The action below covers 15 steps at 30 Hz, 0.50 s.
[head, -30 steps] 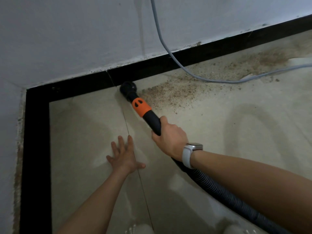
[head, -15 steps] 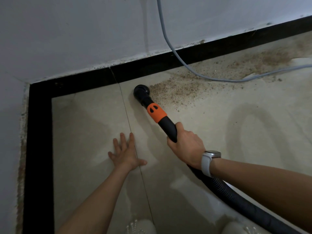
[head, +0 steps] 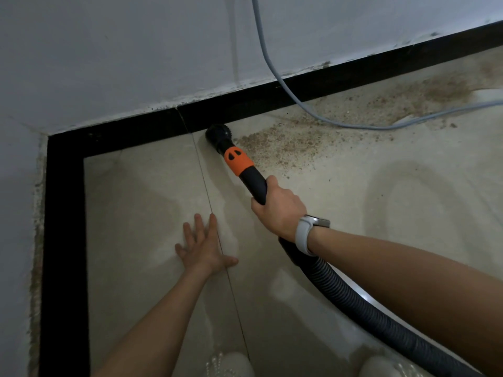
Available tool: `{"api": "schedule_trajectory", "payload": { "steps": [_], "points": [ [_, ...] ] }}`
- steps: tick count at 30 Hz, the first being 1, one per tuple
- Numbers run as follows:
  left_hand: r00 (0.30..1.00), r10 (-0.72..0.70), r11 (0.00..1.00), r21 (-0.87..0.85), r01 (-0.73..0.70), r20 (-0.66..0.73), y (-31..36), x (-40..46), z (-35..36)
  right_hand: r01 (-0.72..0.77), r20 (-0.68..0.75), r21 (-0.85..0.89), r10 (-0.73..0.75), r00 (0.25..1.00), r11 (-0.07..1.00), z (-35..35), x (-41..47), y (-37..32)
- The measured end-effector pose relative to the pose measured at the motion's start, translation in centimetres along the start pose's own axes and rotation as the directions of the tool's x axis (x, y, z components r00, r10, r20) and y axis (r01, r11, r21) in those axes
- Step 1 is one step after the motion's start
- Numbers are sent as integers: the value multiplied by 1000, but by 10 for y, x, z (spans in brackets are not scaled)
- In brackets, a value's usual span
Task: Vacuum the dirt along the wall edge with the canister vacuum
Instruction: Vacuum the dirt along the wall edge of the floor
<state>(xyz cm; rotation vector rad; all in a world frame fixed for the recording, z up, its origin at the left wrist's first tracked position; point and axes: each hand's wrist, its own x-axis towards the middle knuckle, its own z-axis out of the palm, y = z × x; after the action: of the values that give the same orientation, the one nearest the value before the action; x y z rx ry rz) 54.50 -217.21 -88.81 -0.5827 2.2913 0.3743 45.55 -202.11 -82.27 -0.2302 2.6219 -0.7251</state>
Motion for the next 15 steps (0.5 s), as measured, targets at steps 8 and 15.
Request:
{"api": "schedule_trajectory", "payload": {
  "steps": [8, 15],
  "points": [
    [1000, -7, 1000, 1, 7, -9, 1, 1, 2, -29, -40, -5, 28, 999, 1000, 0, -9, 2],
    [1000, -3, 1000, -5, 3, 0, -1, 0, 2, 21, 22, -71, -19, 1000, 997, 11, -51, 32]
  ]
}}
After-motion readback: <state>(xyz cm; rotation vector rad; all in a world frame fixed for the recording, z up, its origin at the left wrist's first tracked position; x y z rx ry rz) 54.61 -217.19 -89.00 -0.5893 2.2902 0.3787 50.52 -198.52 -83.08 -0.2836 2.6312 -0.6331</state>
